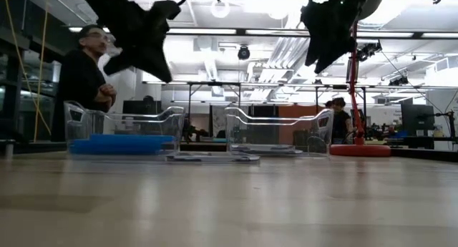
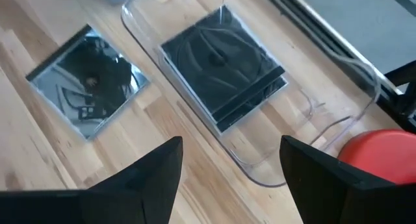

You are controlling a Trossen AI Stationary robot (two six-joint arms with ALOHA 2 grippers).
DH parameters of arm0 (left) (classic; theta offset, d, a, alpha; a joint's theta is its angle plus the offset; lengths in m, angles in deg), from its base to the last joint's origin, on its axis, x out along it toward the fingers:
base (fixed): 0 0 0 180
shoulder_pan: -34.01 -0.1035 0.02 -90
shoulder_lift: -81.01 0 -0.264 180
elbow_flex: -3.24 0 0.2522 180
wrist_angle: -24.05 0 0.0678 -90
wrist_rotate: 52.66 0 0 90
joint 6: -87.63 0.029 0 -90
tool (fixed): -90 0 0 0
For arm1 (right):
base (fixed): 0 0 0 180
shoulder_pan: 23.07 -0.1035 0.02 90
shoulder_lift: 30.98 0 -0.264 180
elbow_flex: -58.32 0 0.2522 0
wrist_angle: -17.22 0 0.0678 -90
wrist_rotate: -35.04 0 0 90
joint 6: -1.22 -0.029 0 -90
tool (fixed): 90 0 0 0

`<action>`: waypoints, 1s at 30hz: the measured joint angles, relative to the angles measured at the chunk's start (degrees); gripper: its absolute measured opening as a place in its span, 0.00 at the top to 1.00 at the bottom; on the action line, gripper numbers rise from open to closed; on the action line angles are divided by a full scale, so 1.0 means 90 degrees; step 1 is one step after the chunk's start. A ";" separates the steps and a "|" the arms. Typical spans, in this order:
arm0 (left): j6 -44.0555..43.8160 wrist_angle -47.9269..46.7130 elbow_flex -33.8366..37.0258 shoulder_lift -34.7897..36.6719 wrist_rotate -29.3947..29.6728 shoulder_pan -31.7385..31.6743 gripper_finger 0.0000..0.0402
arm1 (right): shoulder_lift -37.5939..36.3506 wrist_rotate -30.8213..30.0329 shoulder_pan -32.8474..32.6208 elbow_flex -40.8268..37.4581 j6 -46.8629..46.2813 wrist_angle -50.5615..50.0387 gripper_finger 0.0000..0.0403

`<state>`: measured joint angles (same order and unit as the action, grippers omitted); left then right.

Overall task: Pick & place jewel cases by type
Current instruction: Put the black CD case into the right transparent bin

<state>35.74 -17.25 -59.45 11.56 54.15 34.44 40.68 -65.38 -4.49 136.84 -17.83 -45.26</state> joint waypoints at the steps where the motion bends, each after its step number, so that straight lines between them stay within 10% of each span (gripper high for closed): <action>1: -0.0170 0.0402 0.0184 0.0022 -0.0011 -0.0002 1.00 | 0.0046 0.0008 0.0002 0.0000 0.0001 -0.0004 0.40; 18: -0.1816 0.3267 0.1651 0.0029 -0.0080 0.0455 1.00 | 0.1006 0.1668 -0.0045 0.0000 0.0397 -0.0064 0.40; 30: -0.2618 0.4176 0.2564 0.0055 0.0480 0.1298 1.00 | 0.0863 0.1585 -0.1025 -0.0482 -0.0812 -0.0344 0.40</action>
<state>12.18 20.34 -36.38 12.06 58.47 46.12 48.45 -51.12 -13.72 132.49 -25.13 -48.35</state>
